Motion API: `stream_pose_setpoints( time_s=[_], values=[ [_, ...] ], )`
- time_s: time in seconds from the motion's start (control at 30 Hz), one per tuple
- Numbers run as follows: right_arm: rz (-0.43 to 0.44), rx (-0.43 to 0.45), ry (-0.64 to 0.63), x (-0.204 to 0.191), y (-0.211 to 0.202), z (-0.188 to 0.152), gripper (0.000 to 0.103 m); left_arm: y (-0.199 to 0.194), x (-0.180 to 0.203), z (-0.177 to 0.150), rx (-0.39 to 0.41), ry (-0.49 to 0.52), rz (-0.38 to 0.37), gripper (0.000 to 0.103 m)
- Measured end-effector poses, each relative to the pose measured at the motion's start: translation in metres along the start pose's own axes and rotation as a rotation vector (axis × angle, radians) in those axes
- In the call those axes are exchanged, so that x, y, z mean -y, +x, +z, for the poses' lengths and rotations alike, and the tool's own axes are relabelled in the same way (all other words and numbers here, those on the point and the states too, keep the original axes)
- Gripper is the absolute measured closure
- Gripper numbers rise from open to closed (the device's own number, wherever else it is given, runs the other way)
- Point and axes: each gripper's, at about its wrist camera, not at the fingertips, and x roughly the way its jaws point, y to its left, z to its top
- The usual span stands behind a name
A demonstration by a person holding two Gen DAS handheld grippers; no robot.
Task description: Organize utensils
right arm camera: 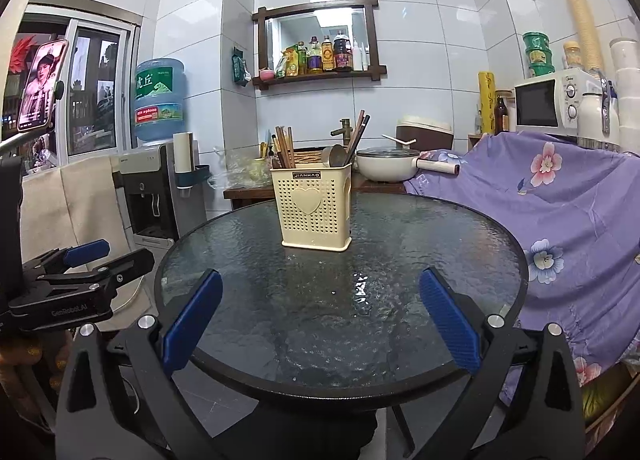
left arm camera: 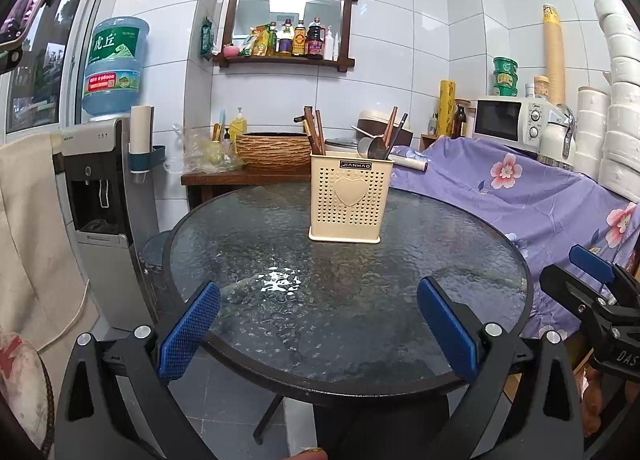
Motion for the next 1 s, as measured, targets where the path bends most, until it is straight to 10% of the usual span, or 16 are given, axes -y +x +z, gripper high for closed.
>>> stream_pose_setpoints(
  time_s=[1.0],
  values=[
    [0.0, -0.006, -0.035, -0.017, -0.002, -0.001, 0.006, -0.002, 0.0, -0.005, -0.03, -0.033, 0.009, 0.006]
  ],
)
